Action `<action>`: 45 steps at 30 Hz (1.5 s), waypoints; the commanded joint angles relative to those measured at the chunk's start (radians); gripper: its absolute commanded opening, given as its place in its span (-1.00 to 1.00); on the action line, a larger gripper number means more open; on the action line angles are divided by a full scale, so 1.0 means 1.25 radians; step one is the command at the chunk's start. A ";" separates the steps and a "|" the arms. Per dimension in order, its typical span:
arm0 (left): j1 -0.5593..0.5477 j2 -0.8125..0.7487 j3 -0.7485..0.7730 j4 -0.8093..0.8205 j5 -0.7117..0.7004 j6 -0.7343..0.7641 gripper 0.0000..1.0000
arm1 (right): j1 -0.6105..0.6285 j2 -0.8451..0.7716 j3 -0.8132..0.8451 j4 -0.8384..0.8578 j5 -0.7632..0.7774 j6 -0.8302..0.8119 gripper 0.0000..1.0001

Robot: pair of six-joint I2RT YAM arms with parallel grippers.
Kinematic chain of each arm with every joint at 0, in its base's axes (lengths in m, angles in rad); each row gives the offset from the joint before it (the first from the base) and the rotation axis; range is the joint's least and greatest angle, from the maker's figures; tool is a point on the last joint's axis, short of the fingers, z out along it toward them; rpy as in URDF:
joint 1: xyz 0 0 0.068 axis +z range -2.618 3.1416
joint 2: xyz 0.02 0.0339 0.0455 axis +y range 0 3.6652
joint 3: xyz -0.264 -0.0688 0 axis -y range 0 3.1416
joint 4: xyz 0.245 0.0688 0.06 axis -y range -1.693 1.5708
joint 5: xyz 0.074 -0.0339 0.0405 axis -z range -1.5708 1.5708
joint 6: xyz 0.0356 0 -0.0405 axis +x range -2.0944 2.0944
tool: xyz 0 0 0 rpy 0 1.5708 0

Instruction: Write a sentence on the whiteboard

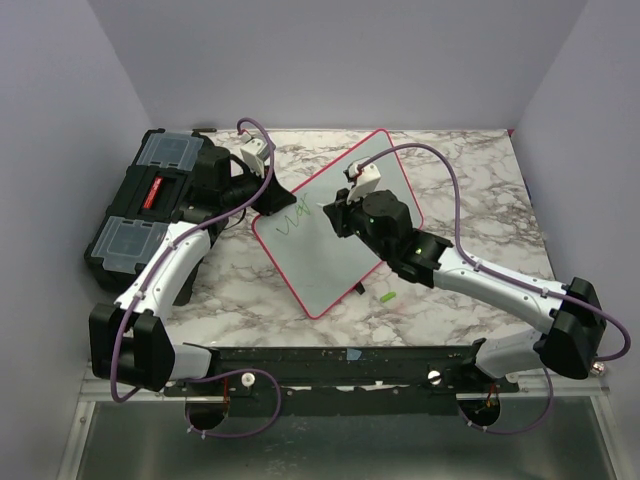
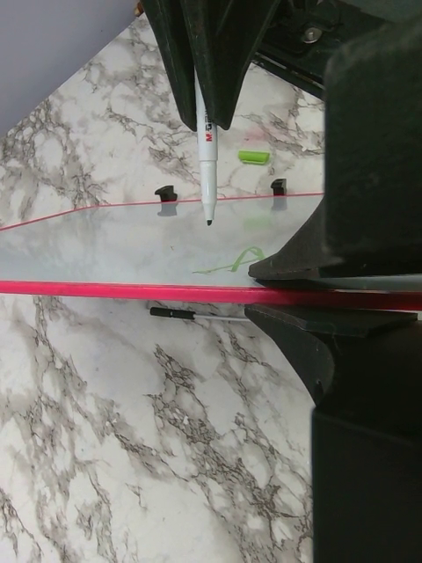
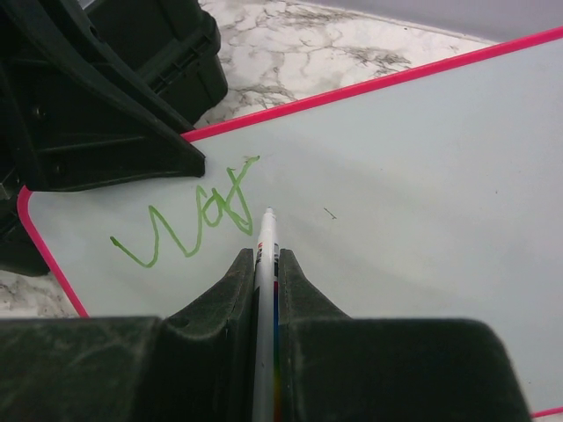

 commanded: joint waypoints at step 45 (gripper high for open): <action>-0.009 -0.072 -0.024 -0.008 -0.038 0.060 -1.00 | -0.006 0.025 0.028 0.064 -0.081 -0.009 -0.99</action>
